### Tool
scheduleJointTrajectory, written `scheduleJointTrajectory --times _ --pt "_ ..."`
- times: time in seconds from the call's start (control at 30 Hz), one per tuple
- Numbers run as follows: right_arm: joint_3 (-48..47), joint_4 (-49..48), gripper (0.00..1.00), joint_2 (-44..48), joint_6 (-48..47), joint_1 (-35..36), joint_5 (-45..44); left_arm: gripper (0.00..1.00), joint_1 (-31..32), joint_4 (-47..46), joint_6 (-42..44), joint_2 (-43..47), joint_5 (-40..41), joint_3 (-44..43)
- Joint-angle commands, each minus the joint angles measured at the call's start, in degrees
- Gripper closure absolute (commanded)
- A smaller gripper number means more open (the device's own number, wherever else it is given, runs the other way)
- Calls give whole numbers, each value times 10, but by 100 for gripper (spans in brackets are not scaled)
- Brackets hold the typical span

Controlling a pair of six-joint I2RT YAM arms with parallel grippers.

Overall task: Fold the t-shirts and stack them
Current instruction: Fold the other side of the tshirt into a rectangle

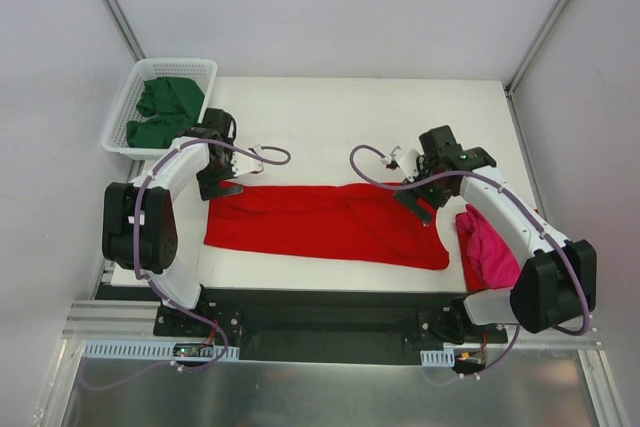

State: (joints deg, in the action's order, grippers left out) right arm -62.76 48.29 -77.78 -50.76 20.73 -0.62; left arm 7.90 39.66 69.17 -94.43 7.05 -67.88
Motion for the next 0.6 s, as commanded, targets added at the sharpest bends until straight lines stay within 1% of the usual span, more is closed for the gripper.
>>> scheduleJointTrajectory --times 0.0,0.07,0.1,0.2,0.3,0.33,0.37,0.43,0.47,0.57 --pt "-49 0 4 -32 46 -10 117 1 5 12 -20 8 -20 -9" --pt "-65 10 4 -52 51 -14 162 1 8 12 -24 8 -24 -3" --pt "-69 19 4 -70 54 -17 206 1 9 12 -28 8 -25 -2" --pt "-73 16 4 -104 59 -19 259 1 11 13 -32 15 -26 3" --pt "-68 4 2 -126 58 -20 273 1 12 12 -37 34 -28 7" --pt "-68 2 6 -138 55 -20 277 1 12 12 -37 46 -29 8" --pt "-66 0 13 -143 55 -20 278 1 12 12 -39 53 -31 12" --pt "-59 -15 18 -153 58 -19 272 1 12 13 -40 72 -36 16" --pt "-55 -28 24 -155 58 -20 264 1 12 12 -41 78 -38 23" --pt "-46 -44 25 -157 57 -20 252 1 13 12 -41 95 -41 37"
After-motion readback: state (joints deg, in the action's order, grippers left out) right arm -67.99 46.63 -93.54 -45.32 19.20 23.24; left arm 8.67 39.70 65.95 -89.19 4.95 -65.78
